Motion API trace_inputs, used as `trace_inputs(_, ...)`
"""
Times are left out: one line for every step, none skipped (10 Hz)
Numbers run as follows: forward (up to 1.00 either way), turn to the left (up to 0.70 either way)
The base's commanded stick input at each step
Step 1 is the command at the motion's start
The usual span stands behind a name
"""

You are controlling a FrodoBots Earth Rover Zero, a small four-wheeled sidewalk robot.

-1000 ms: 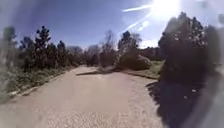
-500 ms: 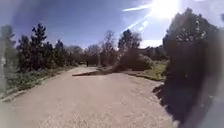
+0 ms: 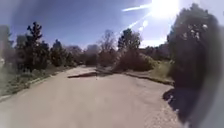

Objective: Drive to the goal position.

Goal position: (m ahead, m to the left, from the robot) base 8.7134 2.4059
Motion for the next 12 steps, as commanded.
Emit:
trace_inputs(1.0,0.4)
trace_inputs(1.0,0.4)
trace_inputs(1.0,0.4)
trace_inputs(1.0,0.4)
trace_inputs(1.0,0.27)
trace_inputs(1.0,0.03)
trace_inputs(1.0,0.0)
trace_inputs(1.0,0.0)
trace_inputs(1.0,0.0)
trace_inputs(1.0,0.0)
trace_inputs(1.0,0.0)
trace_inputs(1.0,0.0)
